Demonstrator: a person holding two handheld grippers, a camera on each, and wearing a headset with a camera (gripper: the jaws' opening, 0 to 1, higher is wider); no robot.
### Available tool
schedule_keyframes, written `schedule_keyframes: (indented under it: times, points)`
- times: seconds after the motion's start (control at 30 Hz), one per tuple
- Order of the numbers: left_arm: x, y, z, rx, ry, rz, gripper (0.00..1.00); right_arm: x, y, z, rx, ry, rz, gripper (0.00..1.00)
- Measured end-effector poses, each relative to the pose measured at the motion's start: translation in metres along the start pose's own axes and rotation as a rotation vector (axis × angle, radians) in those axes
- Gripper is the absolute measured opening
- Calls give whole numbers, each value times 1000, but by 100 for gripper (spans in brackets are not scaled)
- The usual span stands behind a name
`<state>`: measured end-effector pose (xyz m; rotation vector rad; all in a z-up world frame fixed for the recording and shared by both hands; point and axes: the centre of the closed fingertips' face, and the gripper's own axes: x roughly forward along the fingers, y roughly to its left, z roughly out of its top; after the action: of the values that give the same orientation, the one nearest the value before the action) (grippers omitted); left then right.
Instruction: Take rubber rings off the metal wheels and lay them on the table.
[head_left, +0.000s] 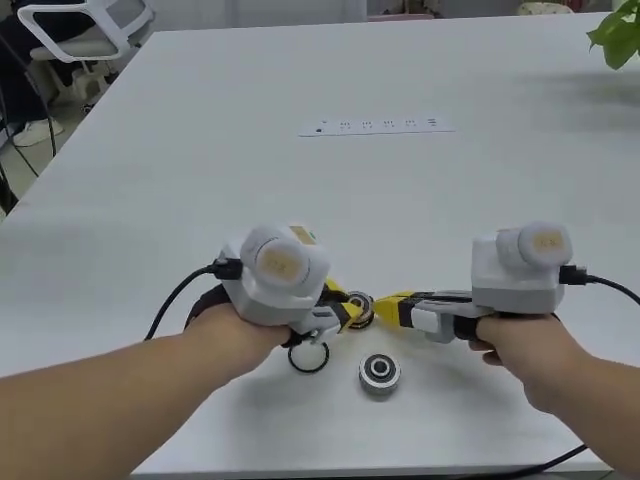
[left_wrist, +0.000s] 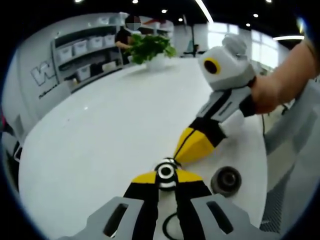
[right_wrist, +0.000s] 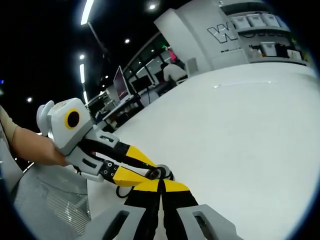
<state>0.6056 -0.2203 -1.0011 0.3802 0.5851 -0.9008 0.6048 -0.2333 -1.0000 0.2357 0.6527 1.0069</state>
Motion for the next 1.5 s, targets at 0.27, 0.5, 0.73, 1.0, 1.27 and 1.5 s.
schedule_keyframes:
  times: [0.27,0.5,0.73,1.0,1.27,1.5]
  points:
    - [0,-1,0,0,-1,3,12,5,14,4,-24,-9,54,0]
    - [1,0,0,-4,-3,1,12,4,24,7,-32,-22,92,0]
    - [2,0,1,-1,-6,5,12,0,13,0,-26,-9,40,0]
    - [0,-4,3,25,-3,-29,17,-5,12,3,-10,-18,39,0]
    - [-15,-8,13,32,-46,-55,24,-8,17,7,-9,-26,45,0]
    - [-33,-12,17,33,-74,-81,33,-9,20,11,-4,-37,62,0]
